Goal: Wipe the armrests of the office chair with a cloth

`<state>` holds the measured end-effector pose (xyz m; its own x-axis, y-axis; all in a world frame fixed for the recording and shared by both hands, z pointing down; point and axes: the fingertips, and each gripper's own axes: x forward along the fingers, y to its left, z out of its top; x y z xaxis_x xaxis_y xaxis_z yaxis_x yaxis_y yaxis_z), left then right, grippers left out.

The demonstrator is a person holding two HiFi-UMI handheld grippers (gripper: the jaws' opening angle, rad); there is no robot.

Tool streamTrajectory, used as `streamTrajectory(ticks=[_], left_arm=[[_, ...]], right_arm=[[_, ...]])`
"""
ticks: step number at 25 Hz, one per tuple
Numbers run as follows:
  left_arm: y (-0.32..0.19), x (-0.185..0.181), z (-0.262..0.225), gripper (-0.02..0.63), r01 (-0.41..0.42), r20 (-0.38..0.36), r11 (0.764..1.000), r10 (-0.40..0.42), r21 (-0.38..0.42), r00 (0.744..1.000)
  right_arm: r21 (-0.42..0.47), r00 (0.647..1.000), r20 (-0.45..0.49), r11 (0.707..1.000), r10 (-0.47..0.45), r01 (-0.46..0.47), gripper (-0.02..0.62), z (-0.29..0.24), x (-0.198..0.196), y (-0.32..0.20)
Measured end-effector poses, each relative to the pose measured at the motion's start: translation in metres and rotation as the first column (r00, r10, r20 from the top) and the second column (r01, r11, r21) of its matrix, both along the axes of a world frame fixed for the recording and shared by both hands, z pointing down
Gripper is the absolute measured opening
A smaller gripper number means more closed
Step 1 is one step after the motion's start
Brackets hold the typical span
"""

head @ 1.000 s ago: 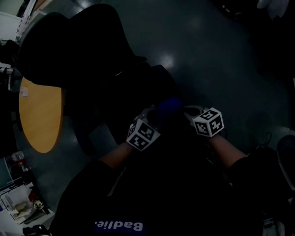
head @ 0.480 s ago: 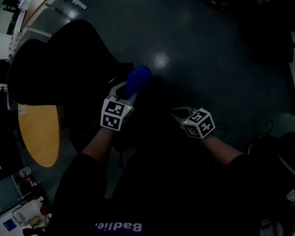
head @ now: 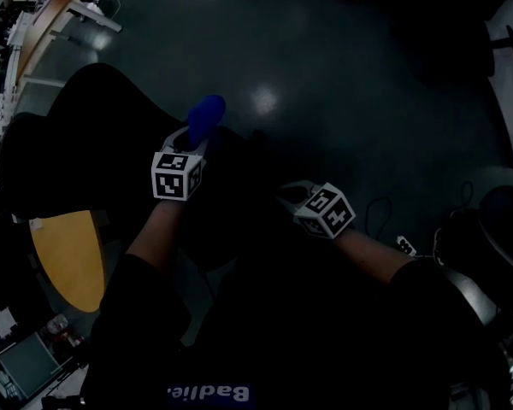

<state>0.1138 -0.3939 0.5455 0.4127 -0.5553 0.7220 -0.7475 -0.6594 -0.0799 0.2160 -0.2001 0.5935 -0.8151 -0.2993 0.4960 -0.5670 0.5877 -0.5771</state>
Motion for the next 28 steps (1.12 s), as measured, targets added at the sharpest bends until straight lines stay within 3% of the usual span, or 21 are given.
streamTrajectory(ticks=[12,18,28], left_arm=[[-0.010,0.033,0.028,0.135,-0.048,0.032,0.997,0.050,-0.053,0.998],[-0.007,0.040,0.028,0.133,-0.048,0.008,0.997,0.049,-0.053,0.999],[0.053,0.096,0.032,0.133,-0.187,-0.042,0.980,0.185,-0.069,0.982]], right_arm=[[-0.013,1.000,0.015,1.000,0.003,-0.003,0.003,-0.001,0.003,-0.007],[0.004,1.000,0.001,1.000,0.010,-0.010,0.003,-0.003,0.001,-0.012],[-0.004,0.999,-0.009,0.999,0.034,-0.034,0.003,0.000,0.001,-0.011]])
